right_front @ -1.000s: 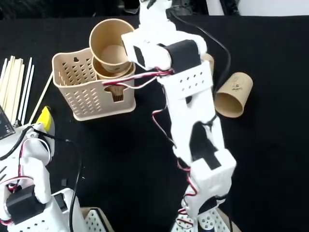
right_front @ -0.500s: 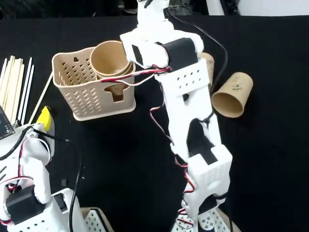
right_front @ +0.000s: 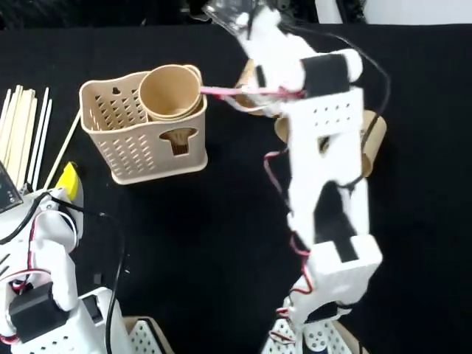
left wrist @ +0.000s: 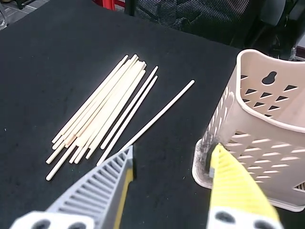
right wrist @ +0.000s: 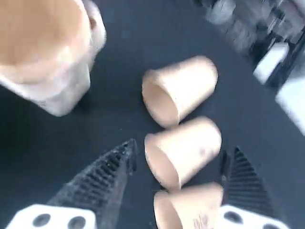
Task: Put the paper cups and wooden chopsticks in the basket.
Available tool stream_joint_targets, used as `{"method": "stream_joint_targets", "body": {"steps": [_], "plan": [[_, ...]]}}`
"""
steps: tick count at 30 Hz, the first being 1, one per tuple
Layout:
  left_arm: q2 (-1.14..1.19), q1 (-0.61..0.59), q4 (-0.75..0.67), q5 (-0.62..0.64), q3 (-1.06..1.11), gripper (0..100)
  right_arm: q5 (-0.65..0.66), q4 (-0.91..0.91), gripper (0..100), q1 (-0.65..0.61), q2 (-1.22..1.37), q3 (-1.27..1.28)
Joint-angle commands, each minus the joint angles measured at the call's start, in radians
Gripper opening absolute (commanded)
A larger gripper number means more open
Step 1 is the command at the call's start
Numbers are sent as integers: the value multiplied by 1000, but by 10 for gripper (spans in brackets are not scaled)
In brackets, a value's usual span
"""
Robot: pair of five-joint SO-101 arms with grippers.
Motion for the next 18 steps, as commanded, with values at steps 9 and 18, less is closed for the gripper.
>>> {"method": "stream_joint_targets", "body": {"steps": [9,18], "plan": [[-2,-4,2,-8,-5,264,253,-574,296,215,50,634],[-2,-4,3,-8,-4,264,293,-1137,159,264,51,963]]}}
